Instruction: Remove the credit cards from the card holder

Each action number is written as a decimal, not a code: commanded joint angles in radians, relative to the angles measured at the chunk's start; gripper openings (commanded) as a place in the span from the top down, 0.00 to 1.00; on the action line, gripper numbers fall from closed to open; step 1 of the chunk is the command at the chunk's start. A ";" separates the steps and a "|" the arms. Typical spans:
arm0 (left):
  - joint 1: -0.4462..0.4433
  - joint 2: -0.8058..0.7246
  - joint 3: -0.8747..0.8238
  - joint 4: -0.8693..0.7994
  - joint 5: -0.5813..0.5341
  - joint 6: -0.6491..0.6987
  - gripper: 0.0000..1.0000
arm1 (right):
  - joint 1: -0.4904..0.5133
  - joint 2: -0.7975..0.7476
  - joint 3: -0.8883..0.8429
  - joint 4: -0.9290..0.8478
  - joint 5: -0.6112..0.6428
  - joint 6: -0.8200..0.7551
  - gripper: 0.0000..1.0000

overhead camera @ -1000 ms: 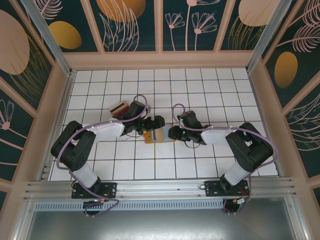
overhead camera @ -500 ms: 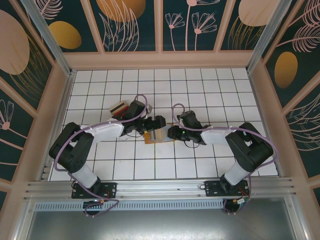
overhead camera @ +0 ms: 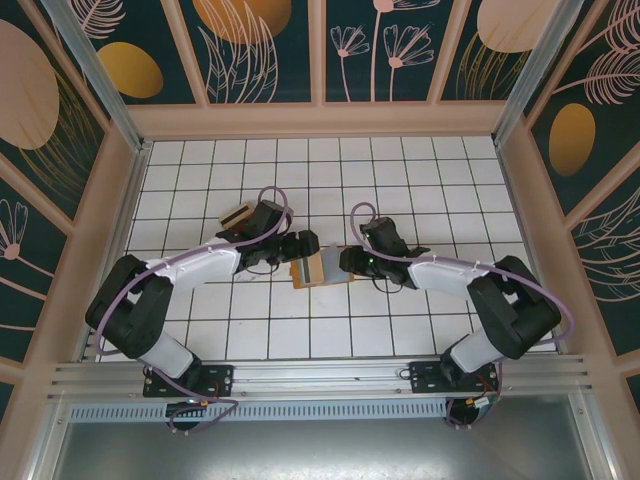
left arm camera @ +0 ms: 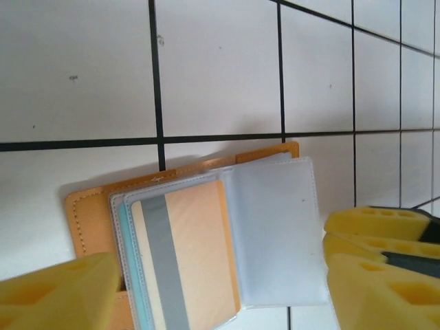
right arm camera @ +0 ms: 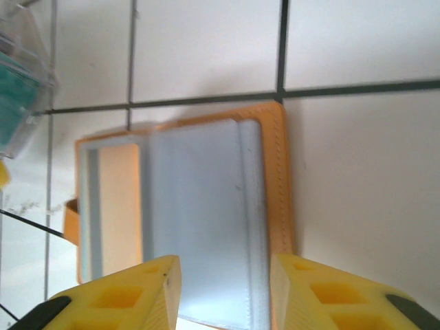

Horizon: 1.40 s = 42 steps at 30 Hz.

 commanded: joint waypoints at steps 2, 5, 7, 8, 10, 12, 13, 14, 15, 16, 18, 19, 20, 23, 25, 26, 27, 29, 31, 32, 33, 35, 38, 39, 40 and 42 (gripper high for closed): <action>0.004 0.008 -0.025 0.021 -0.016 -0.016 0.50 | -0.004 -0.052 0.054 -0.010 -0.019 0.005 0.67; 0.005 0.025 -0.030 0.029 -0.019 -0.016 0.70 | -0.002 -0.042 0.073 0.017 -0.088 0.011 0.72; 0.005 0.041 -0.026 0.032 -0.017 -0.012 0.78 | 0.008 -0.024 0.086 0.031 -0.123 0.013 0.74; 0.005 0.049 -0.025 0.033 -0.014 -0.011 0.82 | 0.010 -0.012 0.094 0.036 -0.135 0.014 0.76; 0.005 0.062 -0.024 0.029 -0.015 -0.008 0.86 | 0.014 0.014 0.103 0.048 -0.158 0.017 0.79; 0.005 0.070 -0.025 0.017 -0.028 -0.005 0.86 | 0.015 0.037 0.110 0.060 -0.178 0.026 0.81; 0.005 0.070 -0.030 0.014 -0.033 -0.005 0.86 | 0.015 0.047 0.111 0.070 -0.188 0.029 0.81; 0.004 0.071 -0.035 0.010 -0.037 -0.006 0.86 | 0.014 0.056 0.112 0.077 -0.201 0.032 0.81; 0.005 0.073 -0.037 0.002 -0.046 -0.007 0.87 | 0.014 0.070 0.115 0.082 -0.212 0.034 0.81; 0.004 0.077 -0.039 -0.003 -0.047 -0.004 0.87 | 0.014 0.085 0.119 0.084 -0.221 0.036 0.81; 0.005 0.082 -0.046 0.002 -0.041 -0.004 0.87 | 0.015 0.112 0.119 0.099 -0.240 0.043 0.81; 0.004 0.085 -0.049 0.009 -0.035 -0.005 0.88 | 0.013 0.124 0.120 0.108 -0.249 0.048 0.81; 0.004 0.088 -0.052 0.015 -0.029 -0.008 0.88 | 0.013 0.135 0.121 0.113 -0.255 0.051 0.81; 0.004 0.100 -0.056 0.023 -0.017 -0.008 0.88 | 0.007 0.174 0.130 0.120 -0.277 0.058 0.81; 0.003 0.106 -0.056 0.019 -0.018 -0.007 0.88 | 0.004 0.191 0.135 0.126 -0.285 0.062 0.81; 0.004 0.107 -0.056 0.016 -0.020 -0.005 0.88 | 0.003 0.197 0.138 0.126 -0.287 0.063 0.81; 0.003 0.108 -0.057 0.014 -0.019 -0.004 0.89 | -0.001 0.202 0.139 0.126 -0.288 0.063 0.81; 0.004 0.107 -0.059 0.012 -0.018 -0.004 0.89 | -0.003 0.213 0.140 0.131 -0.295 0.064 0.80; 0.004 0.108 -0.059 0.011 -0.017 -0.002 0.89 | -0.005 0.226 0.142 0.135 -0.304 0.066 0.80; 0.004 0.110 -0.059 0.012 -0.016 -0.001 0.89 | -0.007 0.230 0.144 0.135 -0.306 0.067 0.80; 0.004 0.112 -0.059 0.012 -0.014 0.000 0.89 | -0.007 0.233 0.144 0.135 -0.304 0.067 0.80; 0.004 0.119 -0.057 0.011 -0.013 -0.001 0.89 | -0.007 0.239 0.148 0.136 -0.304 0.066 0.80; 0.003 0.125 -0.060 0.012 -0.012 0.001 0.89 | -0.008 0.250 0.153 0.135 -0.308 0.063 0.80; 0.003 0.127 -0.062 0.014 -0.010 -0.001 0.90 | -0.008 0.255 0.155 0.135 -0.310 0.064 0.80; 0.004 0.130 -0.063 0.016 -0.009 -0.001 0.90 | -0.009 0.260 0.158 0.133 -0.313 0.063 0.80; 0.003 0.135 -0.066 0.021 -0.003 -0.002 0.90 | -0.008 0.269 0.161 0.137 -0.315 0.063 0.80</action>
